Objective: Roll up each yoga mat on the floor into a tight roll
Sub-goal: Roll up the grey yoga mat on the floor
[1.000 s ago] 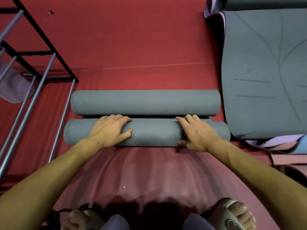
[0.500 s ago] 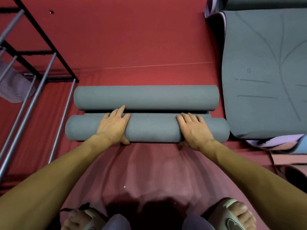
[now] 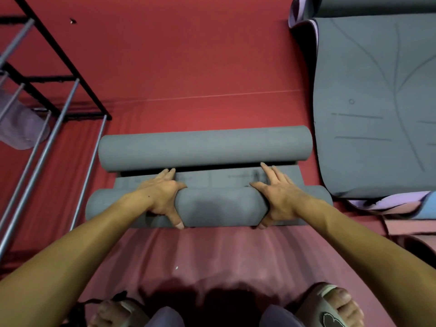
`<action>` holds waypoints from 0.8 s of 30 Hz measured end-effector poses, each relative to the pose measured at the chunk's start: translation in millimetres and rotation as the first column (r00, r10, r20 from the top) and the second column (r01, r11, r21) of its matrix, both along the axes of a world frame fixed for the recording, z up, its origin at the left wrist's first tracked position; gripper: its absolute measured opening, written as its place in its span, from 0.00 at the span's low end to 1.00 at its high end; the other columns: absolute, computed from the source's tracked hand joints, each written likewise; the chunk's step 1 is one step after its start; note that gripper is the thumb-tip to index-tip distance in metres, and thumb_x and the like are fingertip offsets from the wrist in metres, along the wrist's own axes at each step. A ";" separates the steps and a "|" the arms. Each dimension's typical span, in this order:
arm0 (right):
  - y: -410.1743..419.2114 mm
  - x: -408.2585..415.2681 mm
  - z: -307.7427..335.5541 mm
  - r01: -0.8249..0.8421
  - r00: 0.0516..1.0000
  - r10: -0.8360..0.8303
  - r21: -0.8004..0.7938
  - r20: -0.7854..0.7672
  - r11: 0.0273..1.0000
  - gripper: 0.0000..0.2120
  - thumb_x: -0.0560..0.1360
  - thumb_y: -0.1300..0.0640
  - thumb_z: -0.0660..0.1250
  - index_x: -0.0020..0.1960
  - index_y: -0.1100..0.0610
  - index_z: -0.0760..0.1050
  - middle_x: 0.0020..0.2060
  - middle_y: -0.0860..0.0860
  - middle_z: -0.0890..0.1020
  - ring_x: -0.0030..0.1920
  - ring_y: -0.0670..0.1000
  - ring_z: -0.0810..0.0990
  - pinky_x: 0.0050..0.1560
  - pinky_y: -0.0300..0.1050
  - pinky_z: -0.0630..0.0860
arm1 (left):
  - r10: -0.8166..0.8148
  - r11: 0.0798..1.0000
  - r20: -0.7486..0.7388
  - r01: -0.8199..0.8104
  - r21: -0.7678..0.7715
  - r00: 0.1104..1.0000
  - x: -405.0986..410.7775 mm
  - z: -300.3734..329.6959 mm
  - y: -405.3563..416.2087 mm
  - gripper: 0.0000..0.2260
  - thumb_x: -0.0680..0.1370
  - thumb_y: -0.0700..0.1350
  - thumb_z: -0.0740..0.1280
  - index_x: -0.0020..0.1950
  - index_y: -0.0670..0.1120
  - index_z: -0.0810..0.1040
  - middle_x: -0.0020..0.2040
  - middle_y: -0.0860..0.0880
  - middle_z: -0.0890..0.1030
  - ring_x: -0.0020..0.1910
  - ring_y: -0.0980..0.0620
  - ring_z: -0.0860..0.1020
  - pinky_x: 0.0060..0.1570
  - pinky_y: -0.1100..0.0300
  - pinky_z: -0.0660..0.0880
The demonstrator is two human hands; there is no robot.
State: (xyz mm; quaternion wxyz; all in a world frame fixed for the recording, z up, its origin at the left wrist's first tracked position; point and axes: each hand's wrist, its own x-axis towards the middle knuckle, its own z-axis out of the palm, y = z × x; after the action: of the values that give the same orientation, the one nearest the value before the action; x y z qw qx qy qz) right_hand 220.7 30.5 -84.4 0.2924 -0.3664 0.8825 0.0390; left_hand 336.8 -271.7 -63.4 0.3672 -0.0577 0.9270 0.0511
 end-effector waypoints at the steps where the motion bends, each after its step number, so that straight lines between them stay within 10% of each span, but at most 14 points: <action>1: -0.1 -0.5 1.3 0.008 1.000 -0.008 0.011 0.020 1.000 0.65 0.56 0.28 0.80 0.83 0.43 0.51 0.82 0.59 0.35 0.82 0.65 0.40 0.81 0.65 0.50 | 0.000 1.000 0.014 0.000 -0.008 1.000 -0.7 0.5 0.9 0.59 0.52 0.74 0.80 0.80 0.62 0.63 0.85 0.41 0.45 0.84 0.41 0.45 0.81 0.44 0.54; 4: 2.0 2.5 0.1 0.011 1.000 -0.011 -0.021 0.000 1.000 0.66 0.55 0.27 0.80 0.83 0.43 0.51 0.77 0.55 0.51 0.77 0.62 0.57 0.76 0.61 0.62 | 0.035 0.999 -0.002 -0.035 -0.003 0.999 2.9 -1.6 3.2 0.65 0.53 0.73 0.80 0.84 0.60 0.52 0.85 0.43 0.43 0.84 0.42 0.42 0.81 0.44 0.51; 7: 12.3 8.7 -6.9 0.020 0.998 -0.029 -0.182 -0.051 0.983 0.60 0.53 0.25 0.77 0.77 0.45 0.59 0.61 0.46 0.63 0.63 0.52 0.69 0.67 0.55 0.70 | 0.100 0.994 -0.151 -0.091 0.065 0.983 18.0 -6.0 -2.9 0.57 0.51 0.74 0.80 0.77 0.62 0.63 0.74 0.53 0.66 0.76 0.46 0.64 0.70 0.48 0.69; 9: 17.7 11.8 -9.9 0.014 0.996 -0.037 -0.269 -0.080 0.963 0.54 0.53 0.25 0.77 0.71 0.45 0.63 0.58 0.44 0.65 0.58 0.50 0.70 0.64 0.53 0.72 | 0.121 0.989 -0.255 -0.094 0.116 0.959 28.3 -10.7 -5.1 0.49 0.52 0.74 0.79 0.69 0.61 0.69 0.64 0.57 0.69 0.70 0.50 0.68 0.62 0.51 0.71; 15: 21.9 8.4 -10.7 -0.014 0.994 -0.019 -0.293 -0.111 0.956 0.53 0.59 0.27 0.76 0.78 0.45 0.64 0.64 0.48 0.63 0.61 0.51 0.64 0.66 0.51 0.71 | 0.106 0.994 -0.207 -0.097 0.055 0.973 21.2 -12.4 -14.2 0.56 0.54 0.80 0.73 0.80 0.63 0.63 0.86 0.45 0.46 0.84 0.46 0.42 0.79 0.43 0.54; 24: 9.7 -4.5 0.2 -0.020 0.991 -0.009 -0.217 -0.130 0.976 0.46 0.64 0.34 0.78 0.74 0.49 0.64 0.60 0.47 0.70 0.61 0.53 0.72 0.59 0.49 0.72 | -0.032 0.999 -0.363 0.033 -0.001 0.931 18.2 -15.1 -0.8 0.46 0.64 0.73 0.74 0.77 0.58 0.65 0.69 0.54 0.74 0.69 0.49 0.72 0.64 0.49 0.70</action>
State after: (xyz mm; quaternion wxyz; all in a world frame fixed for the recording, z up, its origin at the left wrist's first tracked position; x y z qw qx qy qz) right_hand 216.2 40.2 -84.2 0.1922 -0.3951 0.8977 -0.0332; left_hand 355.0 -272.5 -78.5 0.1908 -0.0310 0.9795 0.0571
